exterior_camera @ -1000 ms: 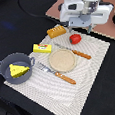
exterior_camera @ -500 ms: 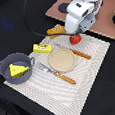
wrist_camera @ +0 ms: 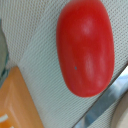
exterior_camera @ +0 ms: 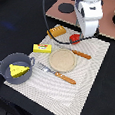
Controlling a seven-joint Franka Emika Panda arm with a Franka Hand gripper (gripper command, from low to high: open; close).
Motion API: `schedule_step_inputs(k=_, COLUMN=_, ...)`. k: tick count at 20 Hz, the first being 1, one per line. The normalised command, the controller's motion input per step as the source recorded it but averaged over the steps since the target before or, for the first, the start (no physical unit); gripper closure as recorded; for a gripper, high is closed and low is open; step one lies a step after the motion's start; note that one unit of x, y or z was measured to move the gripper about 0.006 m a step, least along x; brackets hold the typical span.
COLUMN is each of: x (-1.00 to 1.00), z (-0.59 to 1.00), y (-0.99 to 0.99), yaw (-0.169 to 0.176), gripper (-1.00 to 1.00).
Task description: Interact with the objects in diverse but meaningful ways.
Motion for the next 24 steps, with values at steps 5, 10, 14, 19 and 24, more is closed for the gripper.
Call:
schedule_step_inputs(k=5, x=-0.01, z=-0.19, y=-0.08, yaw=0.035, gripper=-1.0)
schedule_step_inputs(k=10, x=-0.03, z=-0.26, y=-0.09, yaw=0.039, gripper=-1.0)
schedule_step_inputs(k=14, x=-0.03, z=-0.26, y=-0.08, yaw=0.043, gripper=-1.0)
schedule_step_inputs(k=19, x=0.0, z=-0.26, y=0.0, yaw=0.046, gripper=-1.0)
schedule_step_inputs(k=24, x=0.0, z=-0.14, y=0.0, yaw=0.047, gripper=1.0)
